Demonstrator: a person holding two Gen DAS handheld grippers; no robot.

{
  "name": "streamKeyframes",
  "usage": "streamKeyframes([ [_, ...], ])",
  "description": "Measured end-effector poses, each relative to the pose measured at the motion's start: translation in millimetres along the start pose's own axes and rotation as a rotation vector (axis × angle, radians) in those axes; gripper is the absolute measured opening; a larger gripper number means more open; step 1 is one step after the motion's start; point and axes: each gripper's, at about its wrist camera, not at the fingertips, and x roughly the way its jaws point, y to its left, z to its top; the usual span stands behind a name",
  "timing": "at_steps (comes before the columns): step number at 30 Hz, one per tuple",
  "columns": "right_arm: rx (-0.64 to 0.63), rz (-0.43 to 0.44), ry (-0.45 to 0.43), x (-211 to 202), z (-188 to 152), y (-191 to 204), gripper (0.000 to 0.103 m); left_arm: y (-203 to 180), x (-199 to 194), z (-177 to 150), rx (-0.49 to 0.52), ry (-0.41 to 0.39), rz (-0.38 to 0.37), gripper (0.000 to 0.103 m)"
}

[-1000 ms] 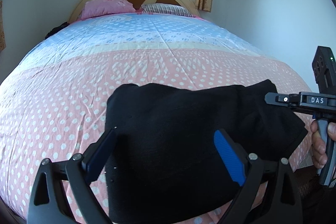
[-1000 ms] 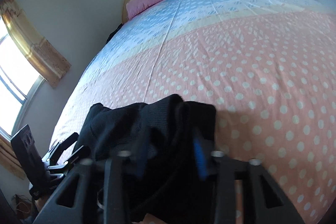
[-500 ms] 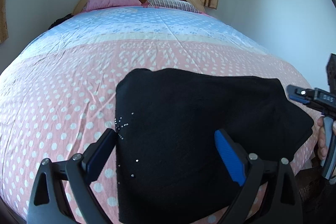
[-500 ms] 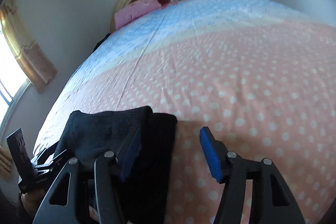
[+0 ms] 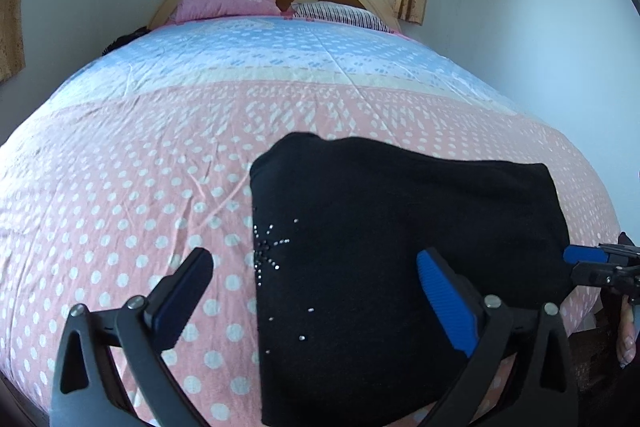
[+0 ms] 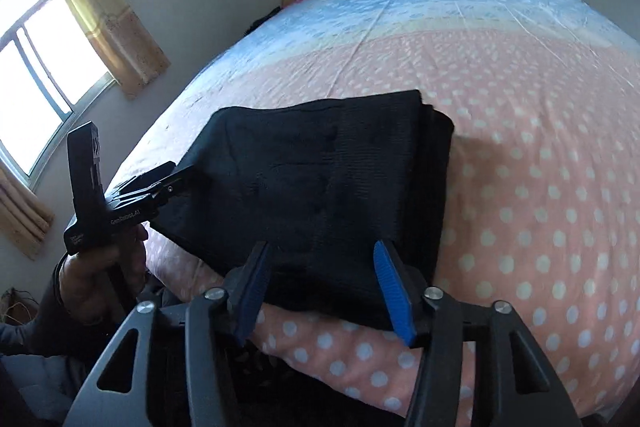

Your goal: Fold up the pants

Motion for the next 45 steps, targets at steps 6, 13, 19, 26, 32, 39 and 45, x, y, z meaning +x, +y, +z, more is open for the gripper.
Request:
streamKeyframes([
  [6, -0.072, -0.067, 0.024, 1.6, -1.7, 11.3, 0.051, 0.0, 3.9, -0.9, 0.007, 0.026, -0.007, 0.103],
  [13, -0.145, -0.109, -0.1, -13.4, 25.5, 45.4, 0.052, 0.0, 3.0, -1.1, 0.007, 0.026, -0.01, 0.103],
  [19, -0.136, -0.218, -0.007, 28.2, 34.2, 34.1, 0.052, 2.2, 1.6, -0.4, 0.01, 0.024, -0.023, 0.103],
  [26, -0.157, -0.194, -0.036, 22.9, 15.9, 26.5, 0.052, 6.1, -3.6, 3.0, 0.002, -0.006, -0.019, 0.103],
  [32, -0.069, -0.204, -0.168, -5.5, 13.3, 14.6, 0.061, 24.5, 3.1, 11.6, -0.021, -0.015, 0.011, 0.103],
  [39, 0.158, -0.142, -0.107, 5.2, 9.5, -31.7, 0.061, 47.5, 19.6, 7.7, -0.155, 0.035, -0.108, 0.103],
  [45, 0.227, -0.076, -0.112, 10.6, 7.5, -39.5, 0.061, 43.3, 22.4, 11.4, -0.141, 0.039, -0.145, 0.102],
])
